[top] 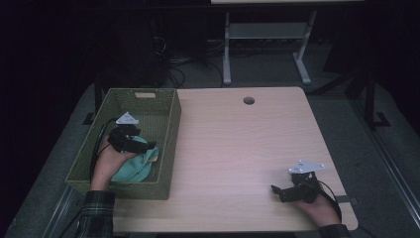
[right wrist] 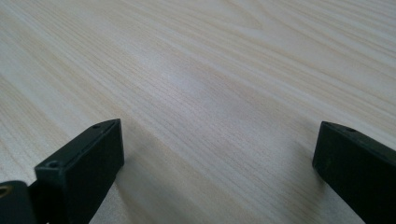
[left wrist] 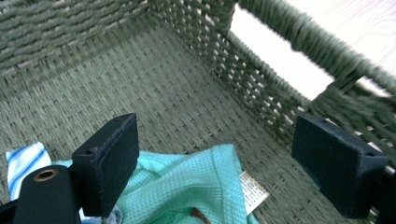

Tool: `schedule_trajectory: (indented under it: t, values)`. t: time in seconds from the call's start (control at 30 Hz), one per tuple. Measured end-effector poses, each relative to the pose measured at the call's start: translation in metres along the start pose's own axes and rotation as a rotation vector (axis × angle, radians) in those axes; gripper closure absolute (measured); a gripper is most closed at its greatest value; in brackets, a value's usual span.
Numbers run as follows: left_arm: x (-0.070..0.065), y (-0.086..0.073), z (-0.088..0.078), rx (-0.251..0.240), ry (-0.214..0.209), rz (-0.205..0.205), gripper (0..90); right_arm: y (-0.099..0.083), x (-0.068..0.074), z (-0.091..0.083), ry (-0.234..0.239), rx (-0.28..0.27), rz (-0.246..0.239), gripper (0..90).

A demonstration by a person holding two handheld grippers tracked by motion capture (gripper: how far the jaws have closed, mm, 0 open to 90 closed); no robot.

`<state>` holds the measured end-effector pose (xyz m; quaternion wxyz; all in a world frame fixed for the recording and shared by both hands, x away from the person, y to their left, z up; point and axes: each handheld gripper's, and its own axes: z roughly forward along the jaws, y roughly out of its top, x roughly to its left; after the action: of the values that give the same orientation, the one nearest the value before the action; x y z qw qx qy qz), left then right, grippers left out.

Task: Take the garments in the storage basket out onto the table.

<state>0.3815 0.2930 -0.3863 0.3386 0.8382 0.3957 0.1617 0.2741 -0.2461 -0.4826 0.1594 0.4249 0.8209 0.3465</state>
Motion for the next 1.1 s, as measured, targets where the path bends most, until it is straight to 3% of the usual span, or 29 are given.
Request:
schedule_trajectory:
  t: [0.27, 0.43, 0.77, 0.97, 1.1]
  values:
    - [0.005, -0.007, 0.008, 0.048, 0.005, -0.041, 14.3, 0.0, 0.0, 0.0, 0.0, 0.0, 0.0, 1.3]
    - [0.009, -0.011, 0.012, 0.112, 0.013, -0.07, 14.3, 0.0, 0.0, 0.0, 0.0, 0.001, 0.0, 1.3]
    - [0.009, -0.015, 0.022, 0.209, 0.028, -0.08, 14.6, 0.0, 0.0, 0.0, 0.0, 0.0, 0.0, 1.3]
    - [0.009, -0.016, 0.024, 0.233, 0.038, -0.095, 22.4, 0.0, 0.0, 0.0, 0.0, 0.0, 0.0, 1.3]
    - [0.009, -0.016, 0.023, 0.247, 0.025, -0.111, 32.5, 0.0, 0.0, 0.0, 0.0, 0.0, 0.0, 1.3]
